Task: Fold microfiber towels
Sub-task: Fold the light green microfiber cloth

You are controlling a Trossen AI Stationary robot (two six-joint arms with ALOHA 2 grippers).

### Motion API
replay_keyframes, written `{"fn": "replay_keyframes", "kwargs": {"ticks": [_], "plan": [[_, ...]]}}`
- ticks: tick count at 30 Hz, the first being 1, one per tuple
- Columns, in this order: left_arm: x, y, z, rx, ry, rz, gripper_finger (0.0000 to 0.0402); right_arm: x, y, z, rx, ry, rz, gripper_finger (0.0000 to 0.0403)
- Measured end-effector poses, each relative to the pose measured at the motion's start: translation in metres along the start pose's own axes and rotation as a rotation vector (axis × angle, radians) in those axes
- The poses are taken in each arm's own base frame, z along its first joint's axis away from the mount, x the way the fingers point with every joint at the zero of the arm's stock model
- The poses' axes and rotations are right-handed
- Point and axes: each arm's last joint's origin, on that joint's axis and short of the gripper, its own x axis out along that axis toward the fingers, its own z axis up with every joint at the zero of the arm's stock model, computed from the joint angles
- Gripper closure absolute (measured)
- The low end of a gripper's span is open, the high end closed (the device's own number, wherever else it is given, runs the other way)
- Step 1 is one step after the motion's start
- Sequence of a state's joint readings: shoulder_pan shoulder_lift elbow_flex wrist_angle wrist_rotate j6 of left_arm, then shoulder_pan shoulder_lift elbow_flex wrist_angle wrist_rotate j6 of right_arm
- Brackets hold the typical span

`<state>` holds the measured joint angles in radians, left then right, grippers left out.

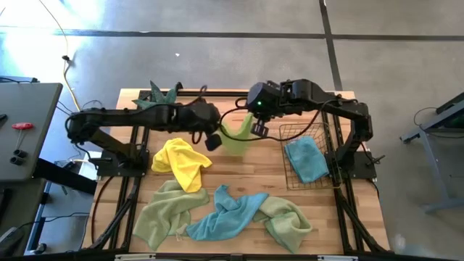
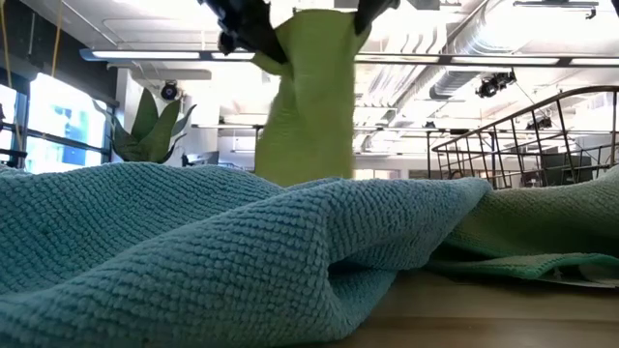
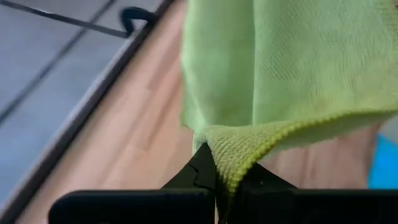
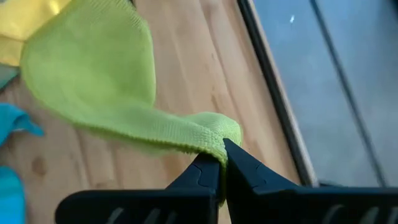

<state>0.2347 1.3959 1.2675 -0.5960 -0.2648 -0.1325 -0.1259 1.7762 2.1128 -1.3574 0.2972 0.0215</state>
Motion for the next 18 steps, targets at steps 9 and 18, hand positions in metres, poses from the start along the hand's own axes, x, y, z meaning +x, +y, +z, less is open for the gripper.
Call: {"fn": "replay_keyframes", "kwargs": {"ticks": [9,18], "plan": [[-0.002,0.042,0.004,0.049,-0.006,0.322,0.0401,0.014,-0.039,0.012,0.186,-0.091,-0.128,0.0402],[-0.013,0.061,0.004,0.093,0.006,0.341,0.0402,0.042,-0.056,0.009,0.479,0.003,-0.115,0.0402]]}}
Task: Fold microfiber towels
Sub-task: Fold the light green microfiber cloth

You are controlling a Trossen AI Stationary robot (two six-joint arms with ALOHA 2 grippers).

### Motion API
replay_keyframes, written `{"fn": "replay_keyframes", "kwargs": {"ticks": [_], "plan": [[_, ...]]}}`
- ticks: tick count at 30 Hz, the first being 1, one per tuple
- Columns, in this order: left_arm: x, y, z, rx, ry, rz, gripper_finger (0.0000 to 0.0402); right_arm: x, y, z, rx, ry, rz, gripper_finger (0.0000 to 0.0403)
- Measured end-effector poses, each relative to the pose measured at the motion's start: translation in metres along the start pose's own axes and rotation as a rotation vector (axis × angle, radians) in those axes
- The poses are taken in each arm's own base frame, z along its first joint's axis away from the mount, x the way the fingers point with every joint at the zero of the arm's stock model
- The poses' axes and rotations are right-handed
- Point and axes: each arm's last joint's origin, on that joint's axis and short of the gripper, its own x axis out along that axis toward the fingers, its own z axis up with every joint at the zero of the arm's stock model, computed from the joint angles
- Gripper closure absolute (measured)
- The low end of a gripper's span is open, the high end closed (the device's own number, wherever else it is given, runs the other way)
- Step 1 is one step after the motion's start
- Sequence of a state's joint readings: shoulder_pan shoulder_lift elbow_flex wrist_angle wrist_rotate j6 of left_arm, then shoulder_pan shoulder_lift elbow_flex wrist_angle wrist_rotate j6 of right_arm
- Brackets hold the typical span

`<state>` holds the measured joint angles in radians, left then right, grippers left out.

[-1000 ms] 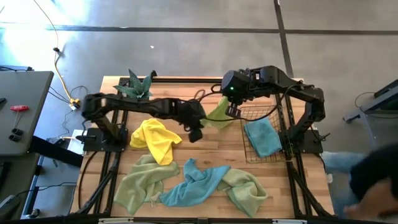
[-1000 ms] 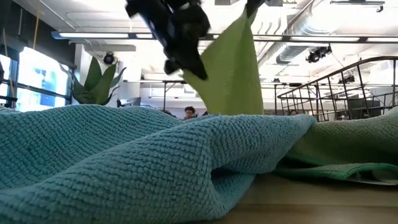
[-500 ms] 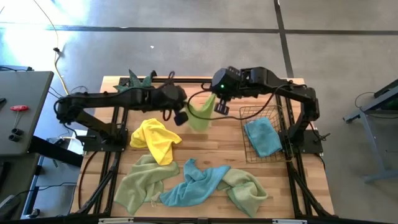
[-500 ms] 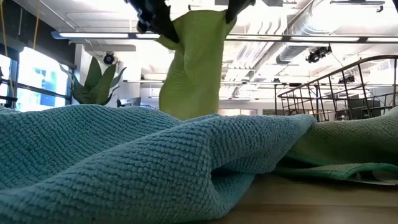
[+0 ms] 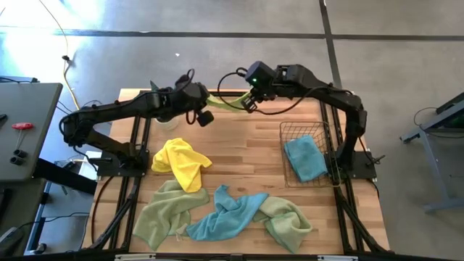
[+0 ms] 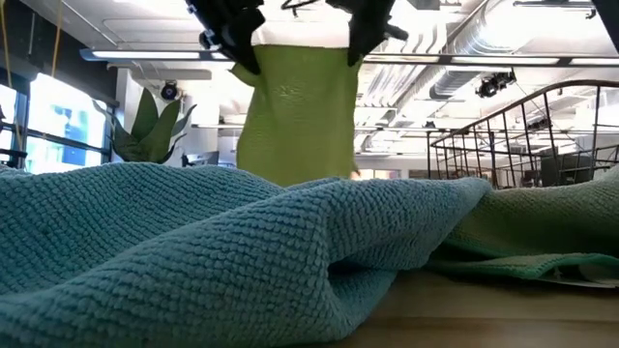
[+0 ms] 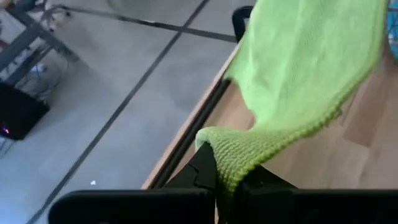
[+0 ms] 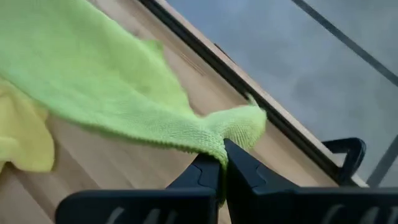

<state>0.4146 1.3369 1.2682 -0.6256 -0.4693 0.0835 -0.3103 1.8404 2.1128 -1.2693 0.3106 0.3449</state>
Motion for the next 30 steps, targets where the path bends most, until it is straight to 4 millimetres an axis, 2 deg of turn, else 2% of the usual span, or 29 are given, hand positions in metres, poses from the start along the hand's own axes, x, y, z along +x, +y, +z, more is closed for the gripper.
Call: {"fn": "replay_keyframes", "kwargs": {"ticks": [5,8,14,20,27,30], "plan": [[0.002,0.004,-0.001,0.035,0.000,-0.041,0.0402,0.018,0.006,0.001,-0.111,0.060,0.101,0.0402],[0.006,0.007,-0.001,0.047,0.009,-0.045,0.0402,0.027,0.008,-0.002,-0.210,0.111,0.104,0.0402],[0.012,0.019,-0.004,0.056,0.035,-0.012,0.0402,0.031,0.005,-0.006,-0.358,0.161,0.088,0.0402],[0.020,0.030,-0.005,0.221,0.043,0.019,0.0402,0.038,-0.013,0.006,-0.504,0.102,0.084,0.0402],[0.045,0.034,0.000,0.398,0.020,0.058,0.0401,0.045,-0.040,0.015,-0.530,0.089,0.078,0.0402],[0.050,0.035,0.004,0.419,-0.007,0.094,0.0401,0.047,-0.046,0.019,-0.538,0.064,0.000,0.0402]]}}
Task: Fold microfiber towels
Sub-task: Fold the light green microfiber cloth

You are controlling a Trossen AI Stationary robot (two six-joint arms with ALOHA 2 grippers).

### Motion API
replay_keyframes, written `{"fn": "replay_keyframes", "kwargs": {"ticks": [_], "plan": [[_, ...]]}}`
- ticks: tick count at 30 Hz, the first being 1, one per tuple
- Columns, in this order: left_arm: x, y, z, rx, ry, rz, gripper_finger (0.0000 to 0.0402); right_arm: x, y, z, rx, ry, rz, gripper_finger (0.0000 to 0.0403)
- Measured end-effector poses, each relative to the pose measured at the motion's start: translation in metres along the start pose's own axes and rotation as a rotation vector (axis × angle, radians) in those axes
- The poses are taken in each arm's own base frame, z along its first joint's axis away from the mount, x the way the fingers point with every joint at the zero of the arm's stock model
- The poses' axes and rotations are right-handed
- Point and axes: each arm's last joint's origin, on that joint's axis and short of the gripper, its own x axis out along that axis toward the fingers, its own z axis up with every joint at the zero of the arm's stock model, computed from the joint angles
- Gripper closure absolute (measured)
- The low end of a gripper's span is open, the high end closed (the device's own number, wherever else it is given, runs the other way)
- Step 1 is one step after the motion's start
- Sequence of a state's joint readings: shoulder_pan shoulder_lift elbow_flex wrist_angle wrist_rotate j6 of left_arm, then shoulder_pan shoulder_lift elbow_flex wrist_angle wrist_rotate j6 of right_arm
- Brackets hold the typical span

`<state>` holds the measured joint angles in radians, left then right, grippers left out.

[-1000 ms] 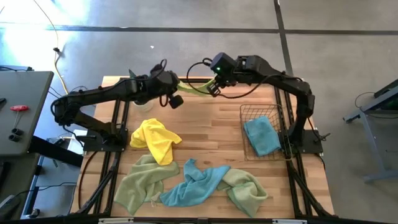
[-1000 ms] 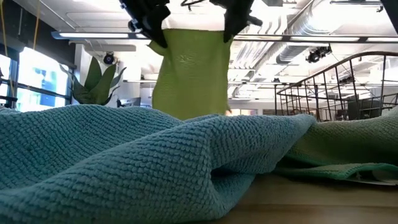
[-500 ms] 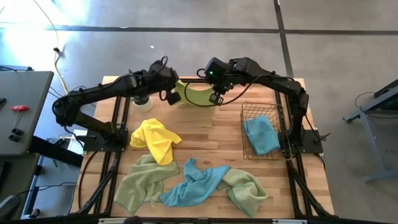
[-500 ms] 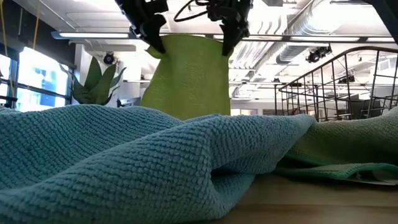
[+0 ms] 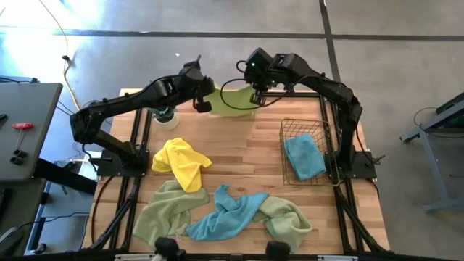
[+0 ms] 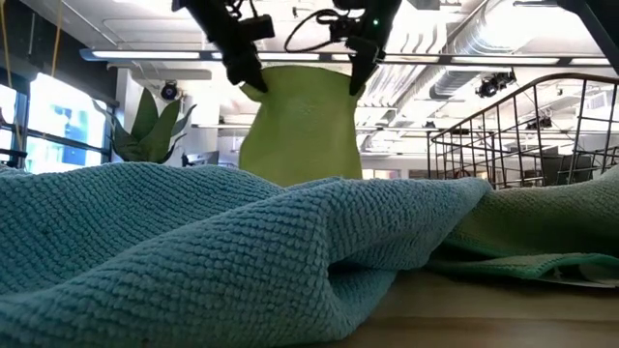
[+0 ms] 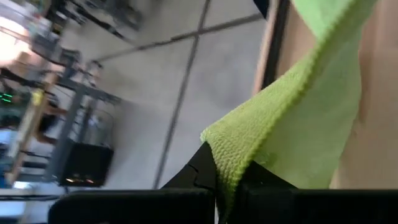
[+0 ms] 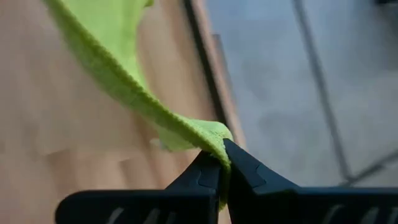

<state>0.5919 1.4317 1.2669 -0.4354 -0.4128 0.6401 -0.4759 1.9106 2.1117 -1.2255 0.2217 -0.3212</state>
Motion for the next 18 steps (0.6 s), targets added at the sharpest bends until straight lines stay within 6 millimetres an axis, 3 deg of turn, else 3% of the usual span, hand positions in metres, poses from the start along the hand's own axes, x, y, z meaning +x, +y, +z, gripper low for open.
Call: {"fn": "replay_keyframes", "kwargs": {"ticks": [4,7,14,18], "plan": [[0.000,0.003,0.003,0.007,-0.019,0.041,0.0401,-0.001,-0.001,0.003,-0.018,0.004,-0.111,0.0402],[0.000,0.001,0.004,0.017,-0.026,0.027,0.0401,-0.002,0.006,0.001,0.007,0.011,-0.021,0.0402],[-0.004,-0.036,-0.008,-0.087,0.055,-0.430,0.0401,-0.008,0.034,-0.006,0.056,0.118,0.129,0.0402],[-0.002,-0.061,-0.006,-0.105,0.135,-0.553,0.0401,-0.001,0.058,-0.005,0.085,0.192,0.266,0.0402]]}}
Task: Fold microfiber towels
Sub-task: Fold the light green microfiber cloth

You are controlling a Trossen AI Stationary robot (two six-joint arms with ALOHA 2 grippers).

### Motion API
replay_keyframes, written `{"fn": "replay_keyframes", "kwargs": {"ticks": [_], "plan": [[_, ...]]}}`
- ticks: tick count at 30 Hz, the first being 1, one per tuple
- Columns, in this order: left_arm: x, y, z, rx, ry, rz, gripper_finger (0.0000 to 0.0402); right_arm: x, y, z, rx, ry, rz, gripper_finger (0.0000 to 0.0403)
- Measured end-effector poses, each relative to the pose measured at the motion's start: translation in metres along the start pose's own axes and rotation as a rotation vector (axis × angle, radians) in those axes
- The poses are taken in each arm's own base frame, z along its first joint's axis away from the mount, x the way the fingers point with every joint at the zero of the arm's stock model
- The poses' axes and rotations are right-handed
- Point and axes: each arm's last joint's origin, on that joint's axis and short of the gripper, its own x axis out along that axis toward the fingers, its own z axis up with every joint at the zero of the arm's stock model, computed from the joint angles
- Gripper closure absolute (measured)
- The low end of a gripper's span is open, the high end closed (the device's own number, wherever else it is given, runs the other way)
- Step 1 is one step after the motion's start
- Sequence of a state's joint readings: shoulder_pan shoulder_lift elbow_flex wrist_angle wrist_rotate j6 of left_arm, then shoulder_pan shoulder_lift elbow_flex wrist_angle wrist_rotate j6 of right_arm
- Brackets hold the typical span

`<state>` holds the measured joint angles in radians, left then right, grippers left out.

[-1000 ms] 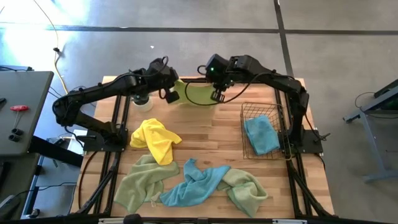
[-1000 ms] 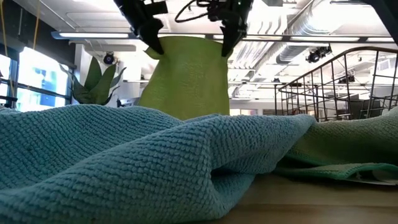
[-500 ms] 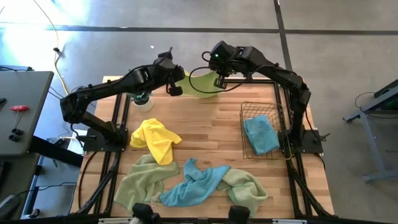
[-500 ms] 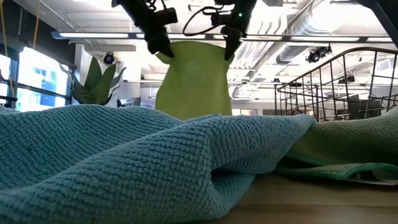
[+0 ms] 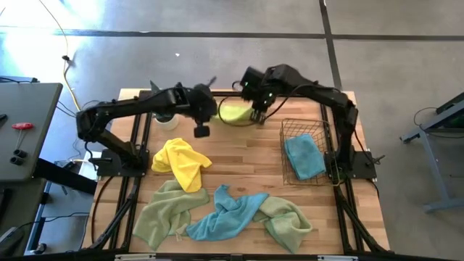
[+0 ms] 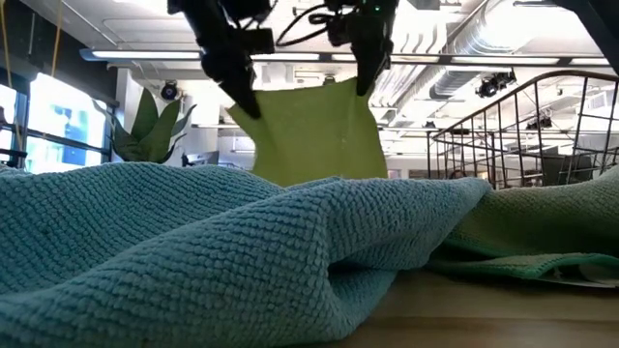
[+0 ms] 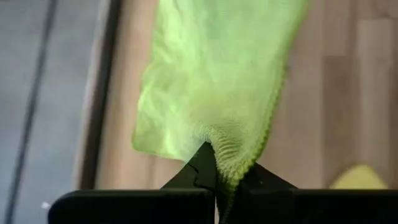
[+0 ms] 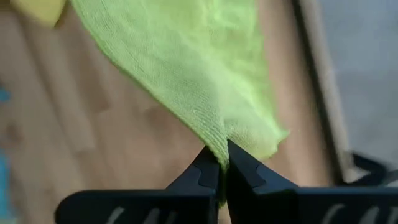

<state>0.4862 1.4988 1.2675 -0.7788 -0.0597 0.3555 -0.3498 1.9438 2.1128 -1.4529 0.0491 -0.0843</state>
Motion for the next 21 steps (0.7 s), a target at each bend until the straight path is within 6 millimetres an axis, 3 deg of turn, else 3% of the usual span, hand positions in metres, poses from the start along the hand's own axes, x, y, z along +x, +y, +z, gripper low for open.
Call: {"fn": "replay_keyframes", "kwargs": {"ticks": [7,13,21], "plan": [[0.037,-0.042,0.008,0.102,0.102,-0.158,0.0401,0.046,0.040,0.007,-0.047,0.200,0.026,0.0402],[0.054,-0.067,-0.004,0.159,0.211,-0.221,0.0401,0.054,0.059,0.011,-0.082,0.197,0.066,0.0402],[0.037,-0.058,-0.029,0.094,0.226,-0.210,0.0401,0.055,0.064,0.022,-0.072,0.072,0.092,0.0402]]}}
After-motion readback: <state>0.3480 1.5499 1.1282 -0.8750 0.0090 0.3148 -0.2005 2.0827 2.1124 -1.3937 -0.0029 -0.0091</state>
